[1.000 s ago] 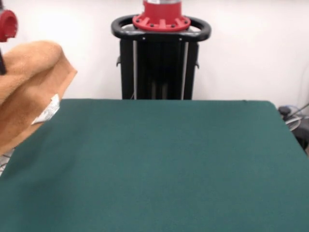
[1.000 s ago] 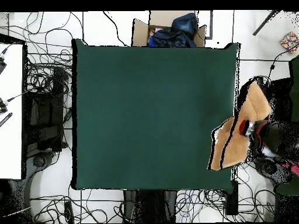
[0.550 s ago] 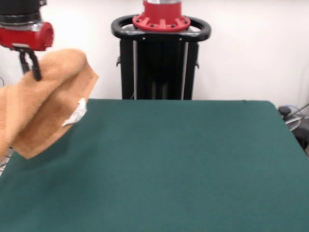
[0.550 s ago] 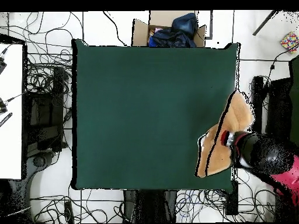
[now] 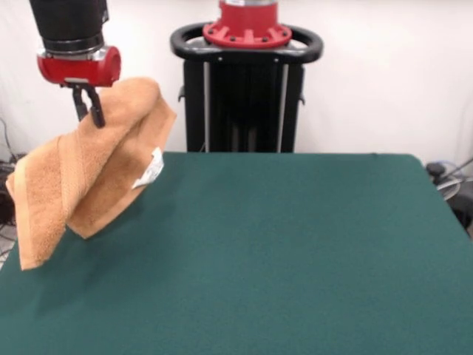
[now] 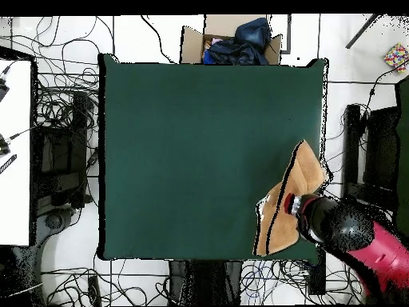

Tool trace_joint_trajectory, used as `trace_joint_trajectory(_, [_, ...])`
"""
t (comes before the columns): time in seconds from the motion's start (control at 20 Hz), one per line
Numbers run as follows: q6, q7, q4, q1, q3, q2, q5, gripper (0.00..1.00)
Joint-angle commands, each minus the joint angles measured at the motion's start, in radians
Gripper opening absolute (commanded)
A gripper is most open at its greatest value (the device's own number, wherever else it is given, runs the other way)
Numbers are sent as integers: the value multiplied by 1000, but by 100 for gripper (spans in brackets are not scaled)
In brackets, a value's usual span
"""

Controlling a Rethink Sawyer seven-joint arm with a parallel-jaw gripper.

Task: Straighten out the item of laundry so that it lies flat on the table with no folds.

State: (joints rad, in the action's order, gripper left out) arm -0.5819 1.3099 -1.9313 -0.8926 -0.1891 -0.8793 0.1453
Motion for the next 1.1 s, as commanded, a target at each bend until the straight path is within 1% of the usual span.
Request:
trace_joint_trajectory(0.05, [66, -23, -73, -41, -100, -6, 46, 0])
trace_joint_trajectory(0.35, [136, -17, -81, -78, -112, 55, 90, 0])
trace_joint_trajectory(0.6, [200, 17, -97, -87, -109, 96, 136, 0])
trace_joint_trajectory(0.65, [219, 24, -107, -91, -111, 97, 145, 0])
trace_joint_trajectory(0.7, [223, 22, -121, -98, -115, 77, 150, 0])
trace_joint_trajectory(0.8, [152, -1, -141, -111, -124, -17, 132, 0])
trace_joint_trajectory(0.9, [33, -61, -125, -129, -134, -126, 94, 0])
trace_joint_trajectory(1.0, [-97, -120, -63, -136, -135, -182, 68, 0])
trace_joint_trajectory(1.1, [-202, -160, 6, -140, -137, -207, 64, 0])
